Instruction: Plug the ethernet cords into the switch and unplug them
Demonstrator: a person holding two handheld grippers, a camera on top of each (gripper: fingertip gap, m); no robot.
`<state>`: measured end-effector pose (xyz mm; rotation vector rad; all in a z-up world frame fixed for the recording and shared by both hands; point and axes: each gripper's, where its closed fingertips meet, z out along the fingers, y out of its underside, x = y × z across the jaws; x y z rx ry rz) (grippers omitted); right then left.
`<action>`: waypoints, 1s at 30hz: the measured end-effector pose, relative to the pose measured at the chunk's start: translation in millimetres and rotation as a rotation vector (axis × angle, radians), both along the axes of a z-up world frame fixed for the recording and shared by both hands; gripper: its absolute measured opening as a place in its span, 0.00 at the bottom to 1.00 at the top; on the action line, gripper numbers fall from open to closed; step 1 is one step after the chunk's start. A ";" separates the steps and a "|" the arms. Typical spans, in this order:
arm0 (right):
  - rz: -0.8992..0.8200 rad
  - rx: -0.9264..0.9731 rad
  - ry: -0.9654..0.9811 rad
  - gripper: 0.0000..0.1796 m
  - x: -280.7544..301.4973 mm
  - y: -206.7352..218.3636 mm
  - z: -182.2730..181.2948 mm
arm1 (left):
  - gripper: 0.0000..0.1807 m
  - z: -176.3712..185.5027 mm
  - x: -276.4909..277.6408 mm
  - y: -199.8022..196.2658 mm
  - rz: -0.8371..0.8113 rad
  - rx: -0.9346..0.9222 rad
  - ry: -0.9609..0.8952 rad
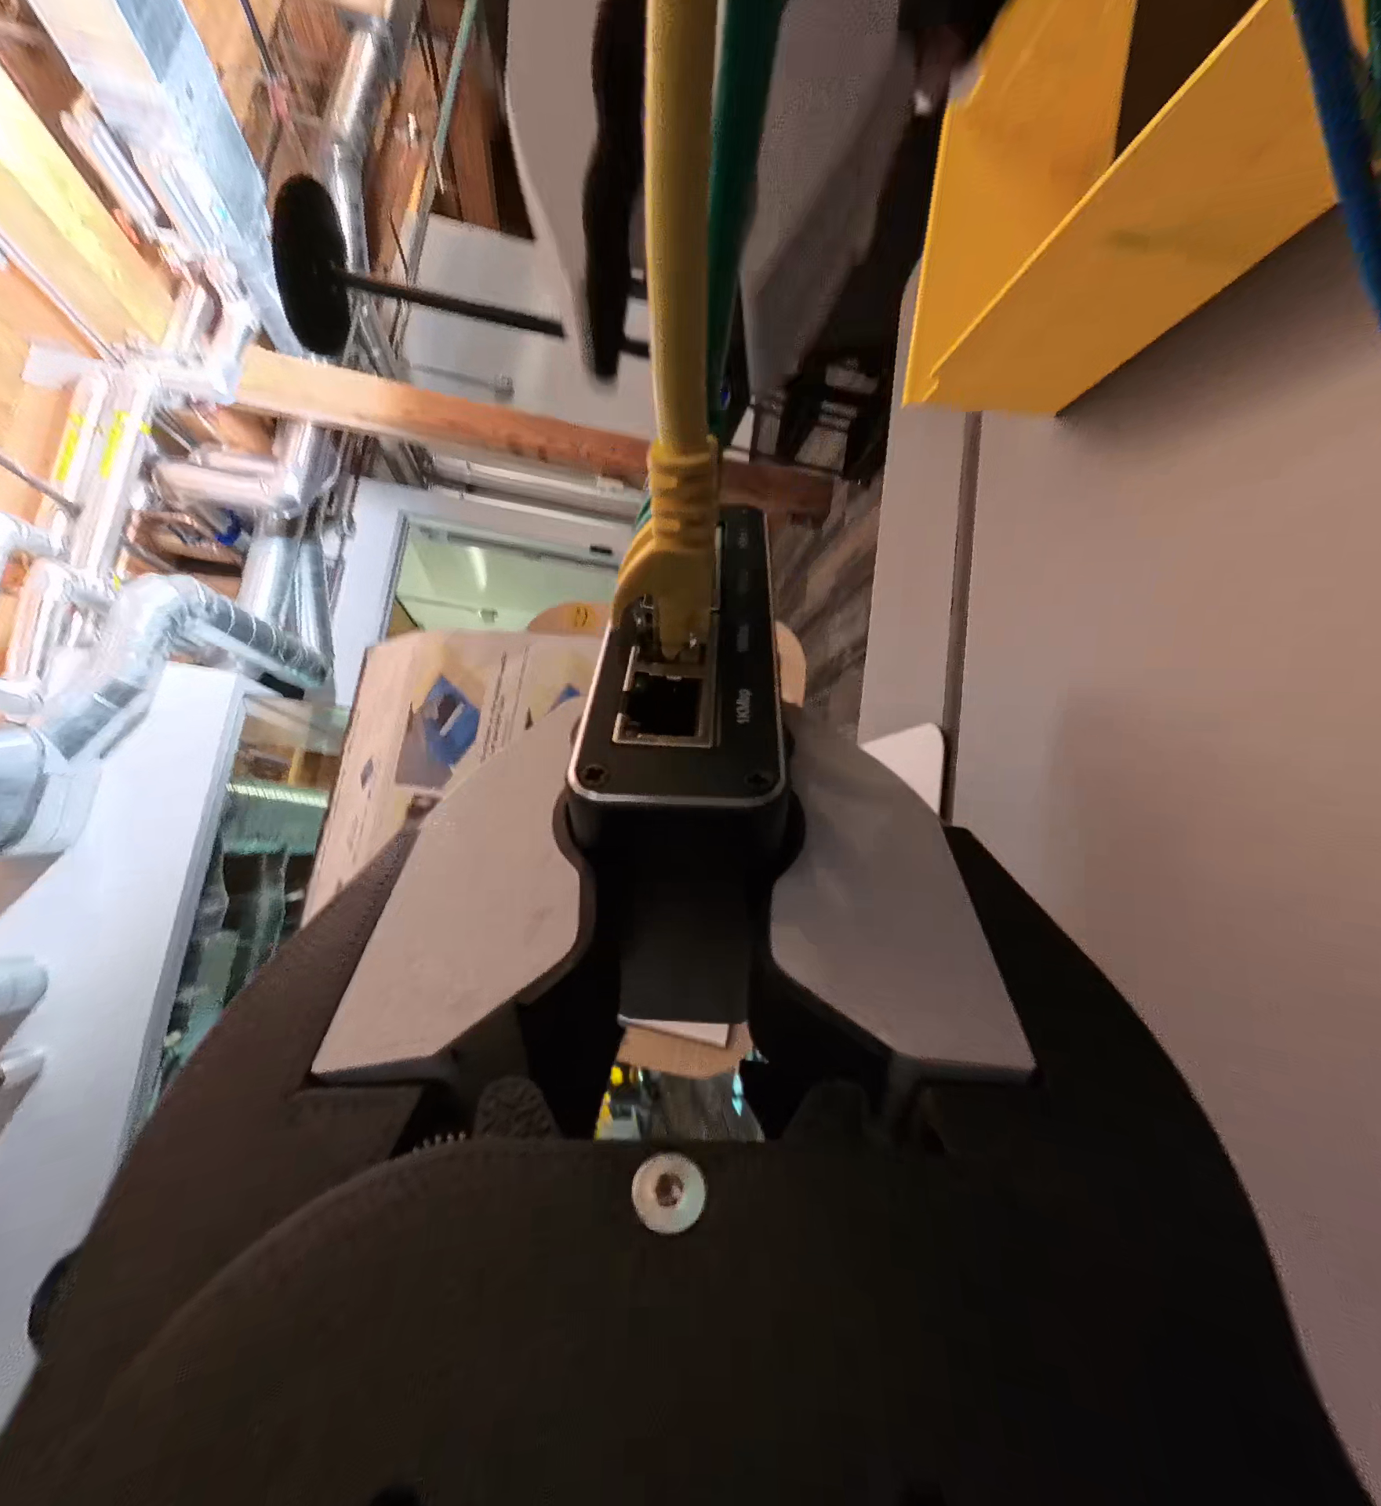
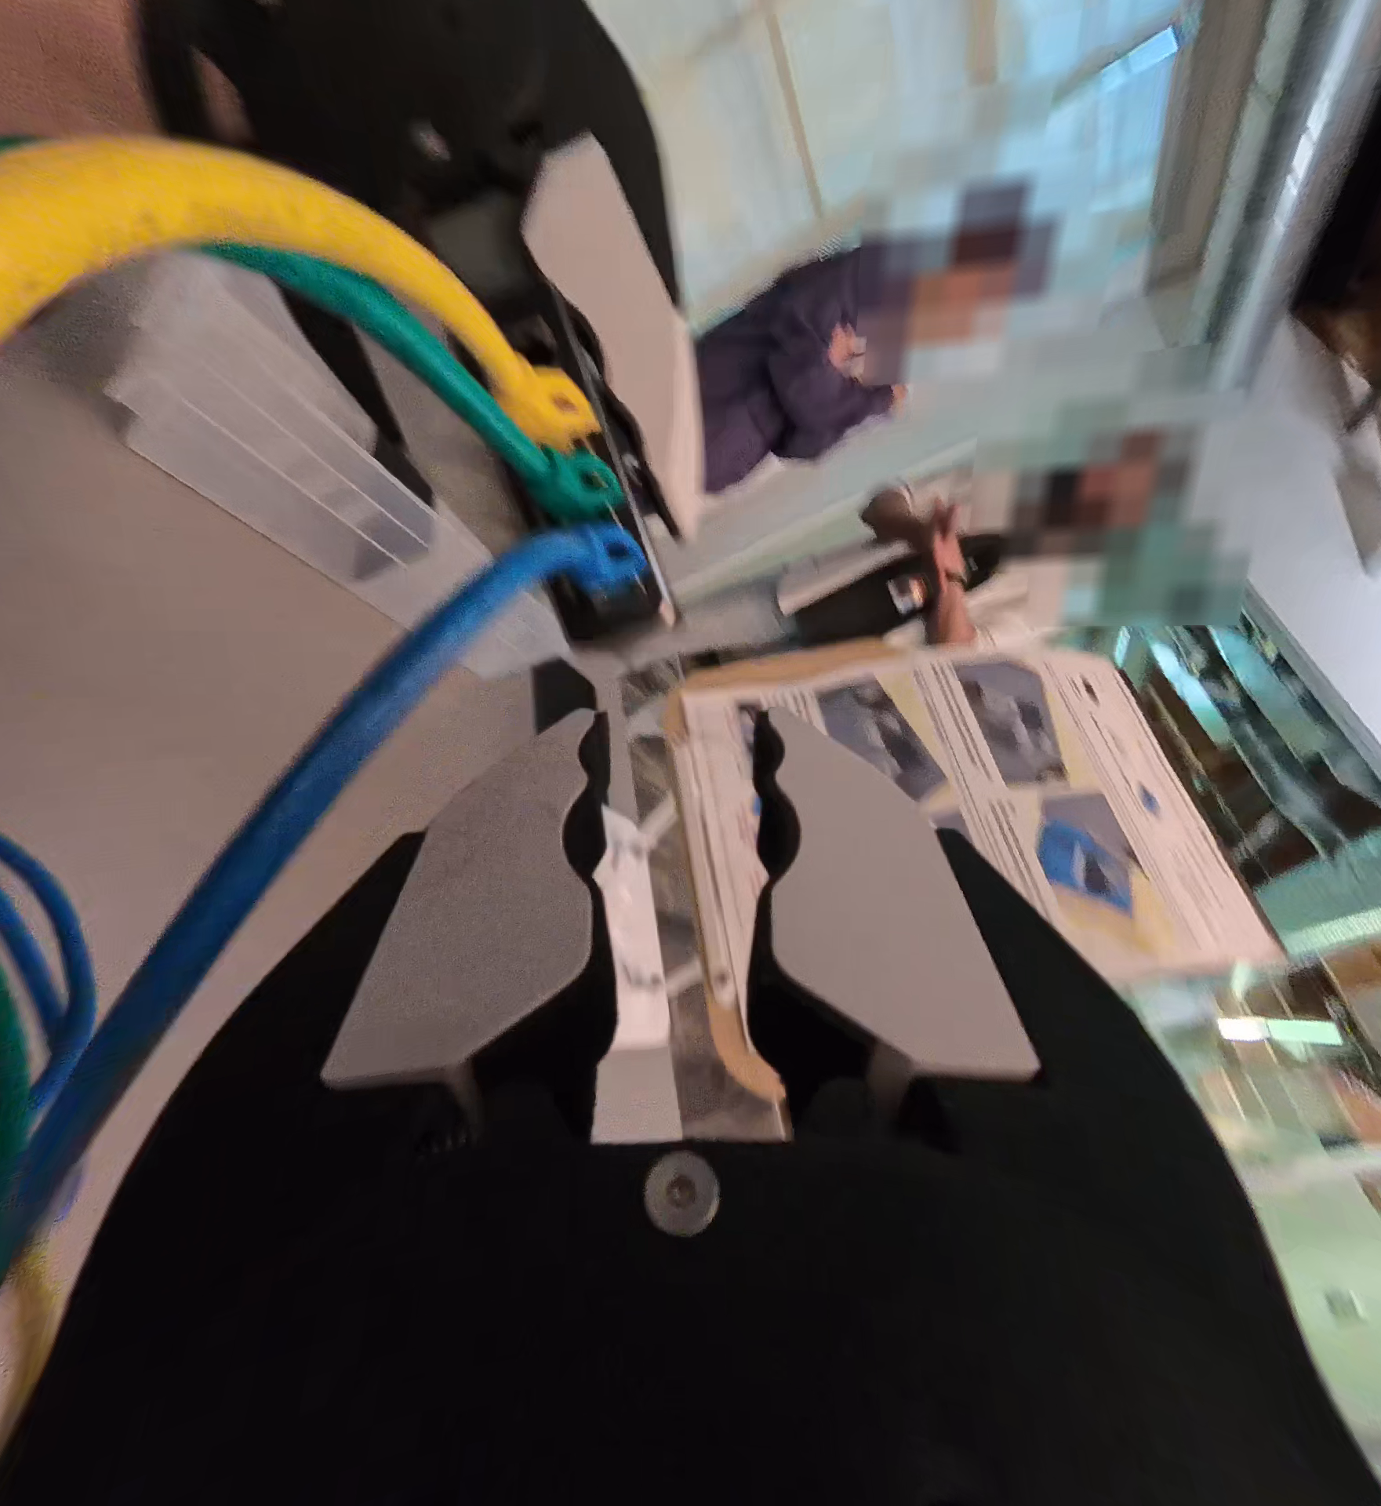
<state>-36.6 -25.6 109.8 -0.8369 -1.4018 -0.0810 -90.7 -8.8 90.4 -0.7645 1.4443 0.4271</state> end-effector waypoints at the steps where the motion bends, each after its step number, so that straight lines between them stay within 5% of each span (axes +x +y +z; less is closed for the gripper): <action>1: -0.053 -0.014 0.025 0.19 17.4 6.2 6.4 | 0.20 -1.1 -4.4 6.3 0.029 -0.021 0.005; 4: -0.153 -0.037 0.145 0.18 52.7 -5.7 42.5 | 0.20 0.6 -18.5 24.5 0.139 0.010 0.024; 7: 0.012 -0.074 0.173 0.18 22.1 -58.0 61.6 | 0.20 -0.3 -22.9 33.5 0.203 0.039 0.041; 12: -0.069 0.024 -0.084 0.19 -39.1 -45.8 16.5 | 0.20 -7.2 -18.9 37.4 0.240 0.064 0.076; 18: -0.190 0.000 -0.197 0.17 -45.8 -11.6 -14.9 | 0.20 -14.7 -12.7 38.8 0.259 0.079 0.110; 30: -0.250 0.079 -0.275 0.11 -55.0 3.8 -32.8 | 0.20 -23.8 -5.0 35.8 0.261 0.089 0.159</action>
